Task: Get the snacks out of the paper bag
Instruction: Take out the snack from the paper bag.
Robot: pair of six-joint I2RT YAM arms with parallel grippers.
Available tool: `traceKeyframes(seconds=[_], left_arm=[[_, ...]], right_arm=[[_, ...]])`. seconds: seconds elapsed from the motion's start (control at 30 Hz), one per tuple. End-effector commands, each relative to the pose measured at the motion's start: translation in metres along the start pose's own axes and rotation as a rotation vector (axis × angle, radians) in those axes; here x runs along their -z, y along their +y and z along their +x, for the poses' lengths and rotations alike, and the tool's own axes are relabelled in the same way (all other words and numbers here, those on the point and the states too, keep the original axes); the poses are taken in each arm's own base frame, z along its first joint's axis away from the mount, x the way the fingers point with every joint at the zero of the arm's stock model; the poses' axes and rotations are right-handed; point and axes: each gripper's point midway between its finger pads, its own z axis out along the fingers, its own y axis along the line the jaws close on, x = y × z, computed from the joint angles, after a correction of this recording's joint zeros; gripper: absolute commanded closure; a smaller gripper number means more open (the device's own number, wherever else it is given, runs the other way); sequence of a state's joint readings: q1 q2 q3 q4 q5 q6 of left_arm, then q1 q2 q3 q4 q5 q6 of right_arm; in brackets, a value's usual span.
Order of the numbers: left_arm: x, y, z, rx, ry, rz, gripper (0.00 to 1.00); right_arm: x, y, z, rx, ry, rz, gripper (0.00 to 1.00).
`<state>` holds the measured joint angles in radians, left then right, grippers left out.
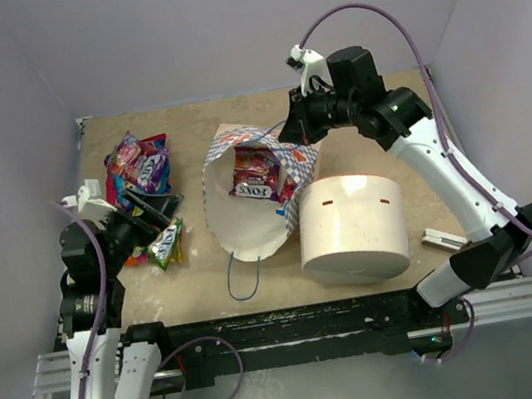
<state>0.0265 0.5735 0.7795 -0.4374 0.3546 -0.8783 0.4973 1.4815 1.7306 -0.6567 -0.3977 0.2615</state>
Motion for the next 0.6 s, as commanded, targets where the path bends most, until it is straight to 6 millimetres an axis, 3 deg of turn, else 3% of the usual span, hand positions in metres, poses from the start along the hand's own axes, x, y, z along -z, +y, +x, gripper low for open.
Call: traceKeyframes(seconds=[0.0, 0.13, 0.27, 0.37, 0.47, 0.57], left_arm=[[0.004, -0.034, 0.036, -0.034, 0.109, 0.209, 0.03], [-0.012, -0.042, 0.063, -0.099, 0.187, 0.243, 0.01], [-0.036, -0.065, 0.083, -0.227, 0.236, 0.242, 0.01], [-0.054, -0.074, 0.110, -0.305, 0.271, 0.222, 0.00], [-0.064, -0.084, 0.137, -0.385, 0.306, 0.206, 0.07], [-0.078, -0.069, 0.159, -0.462, 0.319, 0.096, 0.22]], right_arm=[[0.000, -0.001, -0.008, -0.001, 0.006, 0.020, 1.00], [-0.002, 0.001, -0.008, -0.033, 0.012, 0.012, 1.00], [-0.004, 0.005, -0.009, -0.072, 0.016, -0.006, 1.00], [-0.003, 0.004, -0.008, -0.078, 0.019, 0.001, 1.00], [0.001, 0.007, -0.013, -0.079, -0.002, 0.001, 1.00], [0.002, 0.005, -0.016, -0.078, -0.020, 0.011, 1.00]])
